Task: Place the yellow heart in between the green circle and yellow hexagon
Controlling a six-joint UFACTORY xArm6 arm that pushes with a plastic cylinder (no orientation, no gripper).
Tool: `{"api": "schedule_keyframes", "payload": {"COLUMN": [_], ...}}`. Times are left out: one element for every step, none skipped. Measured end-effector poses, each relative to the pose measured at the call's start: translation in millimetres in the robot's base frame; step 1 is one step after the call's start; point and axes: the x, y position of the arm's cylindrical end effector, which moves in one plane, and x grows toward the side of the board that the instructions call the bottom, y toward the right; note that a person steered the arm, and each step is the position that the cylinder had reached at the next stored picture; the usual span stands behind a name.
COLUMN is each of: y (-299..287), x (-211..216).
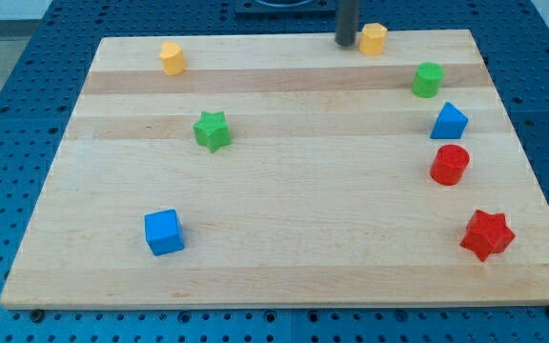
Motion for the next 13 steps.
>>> {"api": "schedule_keyframes", "payload": {"y": [28.4, 28.4, 5.7, -49.6, -136.3, -238.1, -310.2, -337.8, -307.4, -282.4, -304.5, -275.9, -207.3], "x": [23.4, 22.5, 22.3, 25.2, 58.2, 85.7, 53.0, 10.3, 27.3, 26.3, -1.7, -0.5, 21.2]}}
